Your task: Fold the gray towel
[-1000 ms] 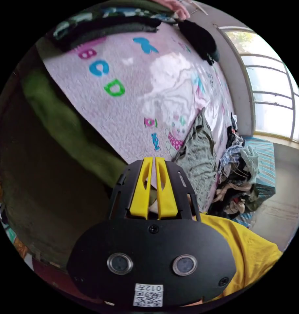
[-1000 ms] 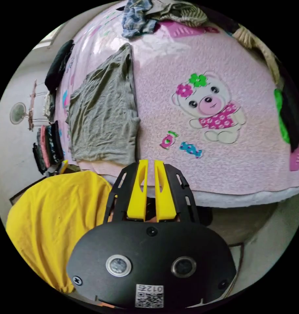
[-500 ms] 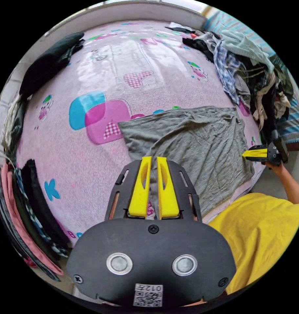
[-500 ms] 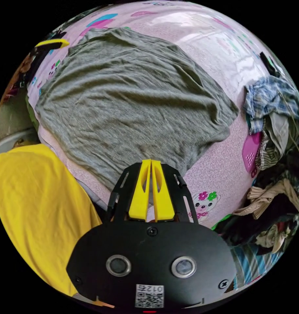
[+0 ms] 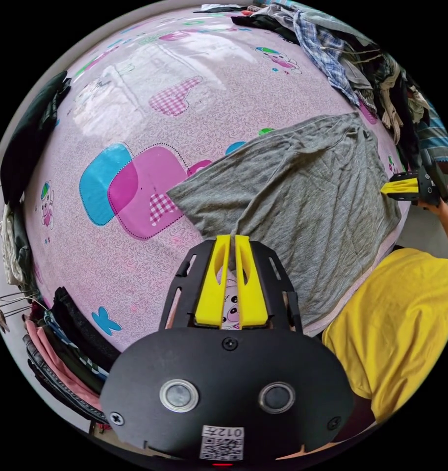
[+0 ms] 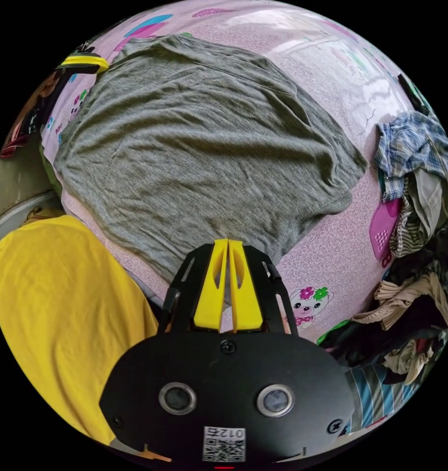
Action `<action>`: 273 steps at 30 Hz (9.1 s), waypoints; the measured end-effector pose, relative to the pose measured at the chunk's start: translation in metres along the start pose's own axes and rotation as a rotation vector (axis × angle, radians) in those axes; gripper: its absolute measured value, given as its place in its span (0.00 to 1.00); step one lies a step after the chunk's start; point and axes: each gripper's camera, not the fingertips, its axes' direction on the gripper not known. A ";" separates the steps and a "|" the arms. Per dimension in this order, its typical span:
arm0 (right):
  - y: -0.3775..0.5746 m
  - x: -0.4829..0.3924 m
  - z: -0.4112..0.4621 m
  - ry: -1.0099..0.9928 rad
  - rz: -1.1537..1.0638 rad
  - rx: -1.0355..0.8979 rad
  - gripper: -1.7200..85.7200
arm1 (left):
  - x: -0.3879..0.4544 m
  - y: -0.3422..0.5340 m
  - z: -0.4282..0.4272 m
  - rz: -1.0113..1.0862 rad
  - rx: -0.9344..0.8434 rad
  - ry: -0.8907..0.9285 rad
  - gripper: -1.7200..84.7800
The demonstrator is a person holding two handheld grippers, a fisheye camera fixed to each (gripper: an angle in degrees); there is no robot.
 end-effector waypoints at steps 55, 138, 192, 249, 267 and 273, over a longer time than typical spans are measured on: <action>-0.146 0.077 -0.224 -0.360 -0.215 0.453 0.05 | -0.383 0.057 0.181 -0.213 0.044 0.336 0.02; 0.225 0.150 -0.132 -0.362 0.283 0.458 0.02 | -0.183 0.043 0.083 -0.101 0.289 0.564 0.02; 0.030 0.048 0.148 -0.308 -0.154 0.221 0.02 | -0.027 0.335 -0.164 -0.585 0.062 0.390 0.03; -0.437 -0.237 0.289 0.606 -1.418 -0.123 0.15 | -0.050 0.433 -0.089 -0.768 0.261 0.700 0.02; -0.387 -0.247 0.222 0.391 -1.313 0.028 0.04 | 0.000 0.425 0.010 -0.651 0.337 0.522 0.02; -0.316 -0.231 0.181 0.444 -1.288 0.094 0.04 | 0.047 0.409 0.025 -0.519 0.397 0.487 0.02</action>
